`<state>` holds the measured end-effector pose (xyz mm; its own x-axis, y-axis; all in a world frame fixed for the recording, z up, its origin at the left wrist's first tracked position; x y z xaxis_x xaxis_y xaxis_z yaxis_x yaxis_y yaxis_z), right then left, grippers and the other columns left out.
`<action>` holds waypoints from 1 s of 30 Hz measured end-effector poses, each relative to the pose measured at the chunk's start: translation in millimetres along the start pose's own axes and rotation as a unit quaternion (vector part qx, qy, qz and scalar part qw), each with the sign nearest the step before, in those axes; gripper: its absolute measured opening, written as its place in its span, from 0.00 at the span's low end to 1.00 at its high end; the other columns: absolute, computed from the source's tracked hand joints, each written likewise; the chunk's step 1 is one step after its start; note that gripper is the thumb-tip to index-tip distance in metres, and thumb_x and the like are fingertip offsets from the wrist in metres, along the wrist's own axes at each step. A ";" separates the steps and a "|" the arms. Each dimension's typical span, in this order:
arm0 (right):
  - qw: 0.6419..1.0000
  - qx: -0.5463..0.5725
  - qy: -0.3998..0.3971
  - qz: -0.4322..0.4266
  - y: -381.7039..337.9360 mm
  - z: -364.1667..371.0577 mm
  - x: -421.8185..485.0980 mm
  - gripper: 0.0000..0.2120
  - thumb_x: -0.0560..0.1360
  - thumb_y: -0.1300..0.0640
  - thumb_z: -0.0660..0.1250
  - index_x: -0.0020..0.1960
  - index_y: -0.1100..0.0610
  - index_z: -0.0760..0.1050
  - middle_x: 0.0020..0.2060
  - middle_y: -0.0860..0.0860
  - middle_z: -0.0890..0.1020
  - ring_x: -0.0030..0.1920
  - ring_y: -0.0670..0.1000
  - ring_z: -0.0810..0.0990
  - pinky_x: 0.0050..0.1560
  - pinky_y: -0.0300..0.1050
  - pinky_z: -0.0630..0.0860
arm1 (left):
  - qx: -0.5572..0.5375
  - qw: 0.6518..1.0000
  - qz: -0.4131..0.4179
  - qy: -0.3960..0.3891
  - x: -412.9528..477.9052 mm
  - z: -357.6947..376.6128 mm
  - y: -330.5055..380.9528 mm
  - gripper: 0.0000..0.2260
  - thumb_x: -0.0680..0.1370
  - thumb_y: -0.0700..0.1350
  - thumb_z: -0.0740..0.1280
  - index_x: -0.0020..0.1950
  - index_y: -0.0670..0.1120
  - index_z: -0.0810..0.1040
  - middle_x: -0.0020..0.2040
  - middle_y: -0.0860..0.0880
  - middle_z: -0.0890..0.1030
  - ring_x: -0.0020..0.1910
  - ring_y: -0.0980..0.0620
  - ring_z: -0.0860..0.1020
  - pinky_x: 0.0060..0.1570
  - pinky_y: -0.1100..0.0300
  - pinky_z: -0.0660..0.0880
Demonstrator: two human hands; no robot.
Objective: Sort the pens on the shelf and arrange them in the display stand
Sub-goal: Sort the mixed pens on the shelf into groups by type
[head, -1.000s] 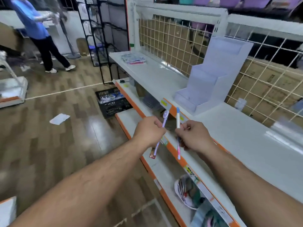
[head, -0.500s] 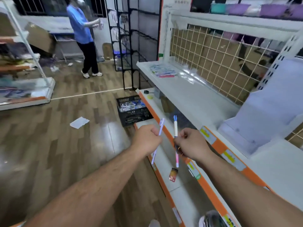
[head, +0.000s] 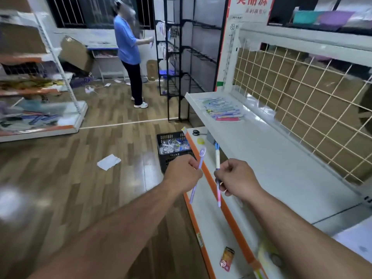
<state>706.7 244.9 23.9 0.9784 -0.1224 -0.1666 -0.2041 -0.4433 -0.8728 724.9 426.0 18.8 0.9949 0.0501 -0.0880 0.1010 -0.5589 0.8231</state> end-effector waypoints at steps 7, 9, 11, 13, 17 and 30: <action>0.999 -0.002 0.043 0.017 -6.9 2.2 78.8 0.03 0.73 0.64 0.67 0.40 0.61 0.75 0.27 0.60 0.81 0.23 0.54 0.75 0.27 0.44 0.74 | 0.008 0.999 0.011 -0.035 95.7 3.2 1.4 0.01 0.71 0.43 0.71 0.41 0.48 0.80 0.39 0.52 0.82 0.38 0.51 0.79 0.36 0.61 0.73; 0.998 0.001 0.060 0.023 -12.2 4.2 101.0 0.03 0.73 0.63 0.68 0.41 0.62 0.76 0.25 0.57 0.81 0.21 0.53 0.74 0.25 0.41 0.72 | 0.013 0.998 0.025 -0.052 124.9 4.3 3.4 0.02 0.71 0.44 0.71 0.41 0.49 0.80 0.40 0.51 0.83 0.39 0.51 0.80 0.37 0.60 0.74; 0.996 0.007 0.085 0.026 -19.2 6.2 123.8 0.03 0.72 0.63 0.69 0.42 0.63 0.76 0.26 0.56 0.81 0.22 0.54 0.76 0.26 0.42 0.73 | 0.019 0.997 0.038 -0.066 155.0 2.5 6.7 0.02 0.71 0.44 0.71 0.42 0.49 0.80 0.40 0.51 0.83 0.38 0.50 0.81 0.35 0.61 0.74; 0.994 0.007 0.105 0.028 -27.3 10.1 146.1 0.03 0.73 0.62 0.69 0.42 0.62 0.77 0.26 0.57 0.82 0.23 0.54 0.76 0.28 0.44 0.74 | 0.014 0.996 0.048 -0.079 184.7 -2.3 10.6 0.03 0.71 0.43 0.71 0.40 0.50 0.79 0.39 0.51 0.83 0.38 0.50 0.82 0.36 0.60 0.76; 0.990 0.017 0.136 0.042 -34.2 16.0 191.5 0.03 0.72 0.62 0.70 0.41 0.60 0.77 0.26 0.57 0.82 0.24 0.56 0.77 0.31 0.47 0.76 | 0.026 0.991 0.079 -0.103 241.8 -7.9 18.6 0.02 0.72 0.43 0.70 0.43 0.50 0.80 0.39 0.51 0.82 0.41 0.48 0.83 0.41 0.56 0.79; 0.971 0.034 0.210 0.109 -11.0 -53.5 285.3 0.01 0.71 0.66 0.68 0.43 0.63 0.78 0.33 0.60 0.84 0.27 0.54 0.80 0.29 0.47 0.77 | 0.047 0.967 0.138 -0.209 359.8 76.2 83.7 0.03 0.73 0.45 0.71 0.44 0.50 0.79 0.39 0.54 0.80 0.38 0.51 0.79 0.31 0.63 0.71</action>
<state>986.3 167.4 10.5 0.8100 -0.5638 -0.1613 -0.3880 -0.3090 -0.8683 1090.7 334.2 13.3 0.8921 -0.4390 -0.1075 -0.1883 -0.5771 0.7947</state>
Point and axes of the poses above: each hand's wrist, its own x-axis towards the middle knuckle, its own z-axis out of the palm, y = z × x, the point moved 10 cm from there along x, towards the middle knuckle
